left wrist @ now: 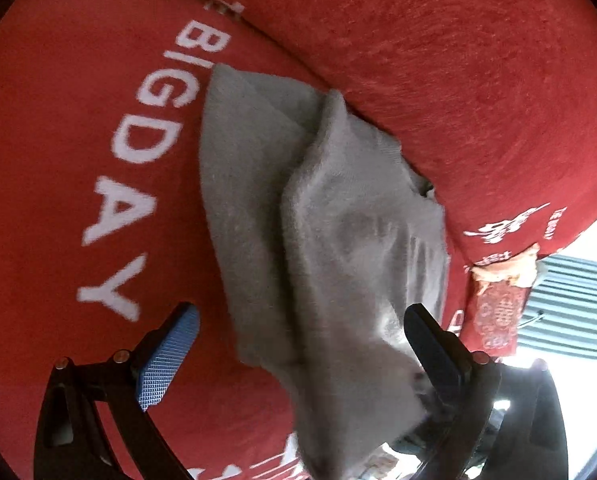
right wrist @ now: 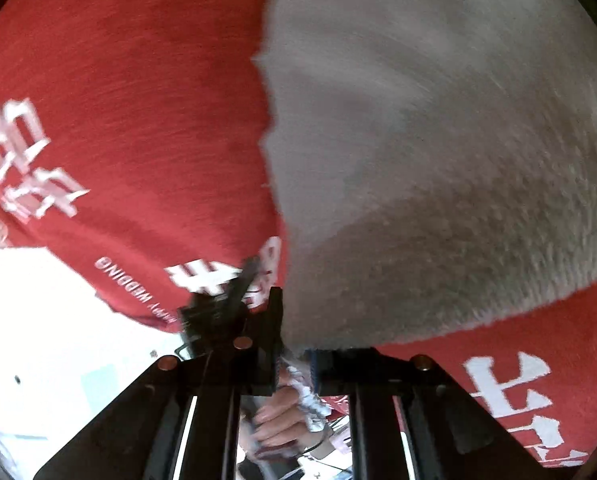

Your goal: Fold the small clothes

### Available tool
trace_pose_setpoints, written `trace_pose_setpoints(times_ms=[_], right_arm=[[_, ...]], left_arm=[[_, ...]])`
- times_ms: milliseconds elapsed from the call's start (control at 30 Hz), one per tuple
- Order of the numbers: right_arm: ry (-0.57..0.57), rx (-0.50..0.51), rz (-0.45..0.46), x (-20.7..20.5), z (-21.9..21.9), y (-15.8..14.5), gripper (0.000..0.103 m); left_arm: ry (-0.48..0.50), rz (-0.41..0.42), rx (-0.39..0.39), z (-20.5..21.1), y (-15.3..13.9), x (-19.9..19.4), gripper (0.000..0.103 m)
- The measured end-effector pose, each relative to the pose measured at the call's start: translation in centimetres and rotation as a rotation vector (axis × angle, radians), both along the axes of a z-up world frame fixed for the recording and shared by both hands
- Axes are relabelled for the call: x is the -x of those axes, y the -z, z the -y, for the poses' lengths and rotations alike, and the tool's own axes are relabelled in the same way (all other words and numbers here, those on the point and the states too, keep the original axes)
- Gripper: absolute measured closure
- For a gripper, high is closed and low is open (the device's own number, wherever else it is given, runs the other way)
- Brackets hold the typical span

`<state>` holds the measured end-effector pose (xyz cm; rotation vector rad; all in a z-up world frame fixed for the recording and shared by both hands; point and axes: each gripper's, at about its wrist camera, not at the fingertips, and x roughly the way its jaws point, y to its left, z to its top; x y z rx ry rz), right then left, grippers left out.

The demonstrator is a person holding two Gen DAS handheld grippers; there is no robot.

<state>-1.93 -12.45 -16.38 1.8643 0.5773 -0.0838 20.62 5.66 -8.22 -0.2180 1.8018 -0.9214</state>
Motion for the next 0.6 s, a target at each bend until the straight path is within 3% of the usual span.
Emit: trace_pose_setpoints(times_ms=[133, 233, 400, 600], right_arm=[[-0.034, 0.052, 0.045, -1.0, 1.2, -2.4, 0.094], [-0.095, 0.08, 0.015, -1.4, 0.9, -2.4, 0.094], [-0.186, 0.06, -0.088, -1.1, -0.7, -0.4, 0.094], [-0.487, 0.178, -0.244, -0.9, -1.4, -1.5, 0.09]], left_arm=[[0.006, -0.035, 0.043, 1.9, -0.1, 0.3, 0.0], [0.019, -0.023, 0.077, 3.8, -0.8, 0.5, 0.0], [0.088, 0.036, 0.001, 6.4, -0.2, 1.5, 0.0], [0.121, 0.084, -0.058, 6.2, 0.4, 1.9, 0.014]])
